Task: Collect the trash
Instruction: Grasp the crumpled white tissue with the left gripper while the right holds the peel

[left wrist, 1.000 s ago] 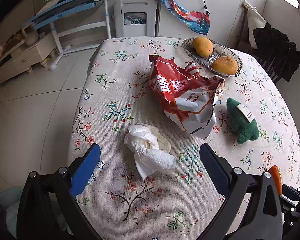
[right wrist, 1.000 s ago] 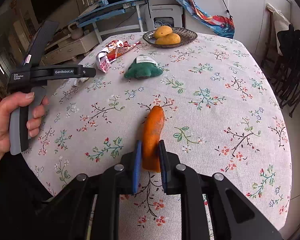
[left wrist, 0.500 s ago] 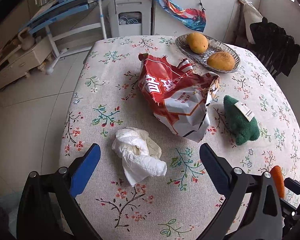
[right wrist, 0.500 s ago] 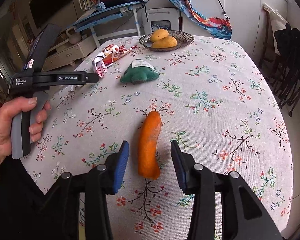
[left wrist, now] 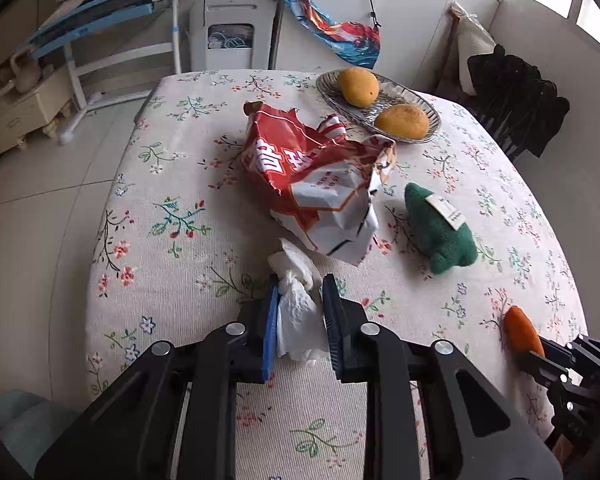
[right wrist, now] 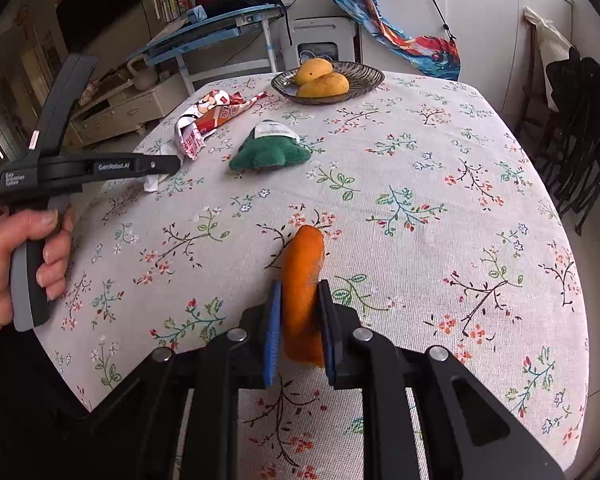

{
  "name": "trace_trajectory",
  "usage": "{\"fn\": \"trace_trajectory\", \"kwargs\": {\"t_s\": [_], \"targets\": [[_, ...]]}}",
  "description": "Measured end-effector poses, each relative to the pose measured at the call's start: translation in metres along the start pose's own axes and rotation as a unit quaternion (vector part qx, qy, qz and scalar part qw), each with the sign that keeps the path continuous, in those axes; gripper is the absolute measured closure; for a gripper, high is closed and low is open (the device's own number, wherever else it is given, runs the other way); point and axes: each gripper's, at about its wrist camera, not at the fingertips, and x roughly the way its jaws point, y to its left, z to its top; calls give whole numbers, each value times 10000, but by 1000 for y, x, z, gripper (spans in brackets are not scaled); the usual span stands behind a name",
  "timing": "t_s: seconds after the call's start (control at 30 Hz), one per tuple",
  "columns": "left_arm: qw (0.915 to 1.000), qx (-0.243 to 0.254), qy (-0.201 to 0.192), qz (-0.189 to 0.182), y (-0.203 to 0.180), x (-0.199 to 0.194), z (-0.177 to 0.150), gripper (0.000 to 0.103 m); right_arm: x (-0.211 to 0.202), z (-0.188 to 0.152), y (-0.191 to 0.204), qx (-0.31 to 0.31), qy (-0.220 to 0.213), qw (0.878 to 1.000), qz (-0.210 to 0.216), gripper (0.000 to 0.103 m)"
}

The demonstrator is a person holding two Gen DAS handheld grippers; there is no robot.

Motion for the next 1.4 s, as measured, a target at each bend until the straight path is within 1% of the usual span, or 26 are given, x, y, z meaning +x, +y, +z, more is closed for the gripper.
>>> {"fn": "trace_trajectory", "kwargs": {"t_s": [0.13, 0.2, 0.23, 0.27, 0.3, 0.33, 0.37, 0.4, 0.47, 0.6, 0.77, 0.83, 0.9, 1.0, 1.1, 1.13, 1.17, 1.2, 1.23, 1.27, 1.33, 1.4], "targets": [[9999, 53, 13, -157, -3, -17, -15, 83, -2, 2, -3, 84, -49, 9999, 29, 85], [9998, 138, -24, -116, -6, -24, -21, 81, -2, 1, -3, 100, -35, 9999, 23, 84], [9998, 176, -59, -34, -7, -26, -23, 74, -2, 0, -4, 110, -26, 9999, 23, 82], [9998, 194, -84, 39, -7, -27, -25, 64, -2, -1, -4, 122, -18, 9999, 44, 76], [9997, 176, -107, 96, -7, -28, -25, 58, -3, -2, -4, 123, -39, 9999, 49, 73], [9997, 138, -121, 151, -6, -28, -26, 48, -4, -2, -3, 113, -65, 9999, 23, 68], [9997, 101, -133, 187, -6, -28, -27, 45, -5, -2, -3, 103, -81, 9999, 14, 67], [9997, 79, -137, 195, -6, -28, -26, 44, -6, -3, -3, 104, -83, 9999, 13, 67], [9995, 80, -148, 258, -6, -28, -28, 39, -6, -3, -5, 131, -88, 9999, 14, 65], [9985, 198, -114, 499, -8, -25, -30, 36, -4, -3, -2, 73, -84, 9999, 0, 64], [9980, 207, -120, 577, -9, -23, -31, 34, -3, -3, 3, -42, -96, 9999, -68, 63], [9979, 243, -90, 592, -10, -20, -32, 34, -3, -3, 2, -43, -111, 9999, -110, 63], [9970, 342, -85, 685, -13, -19, -33, 34, -2, -2, 0, -22, -103, 9999, -126, 64], [9965, 435, -81, 706, -18, -18, -34, 34, -1, -2, 0, -43, -109, 9998, -160, 67], [9966, 441, -103, 682, -18, -18, -35, 35, -1, -2, -1, -35, -121, 9998, -161, 68], [9968, 427, -124, 660, -18, -18, -35, 41, -1, -2, -1, -35, -122, 9998, -161, 71], [9968, 427, -153, 655, -18, -19, -36, 47, 0, -2, -1, -47, -122, 9998, -166, 78], [9967, 439, -176, 654, -19, -19, -36, 51, 0, -2, 0, -54, -115, 9998, -157, 81], [9965, 465, -191, 664, -20, -19, -37, 56, 0, -2, 0, -58, -119, 9998, -161, 84], [9963, 499, -203, 677, -21, -20, -37, 66, 1, -2, 1, -56, -125, 9998, -152, 84], [9964, 524, -202, 636, -22, -21, -38, 80, 1, -2, 0, -5, -139, 9998, -104, 85], [9973, 466, -211, 535, -22, -24, -39, 82, 0, -1, -2, 98, -157, 9998, -16, 86]]}}
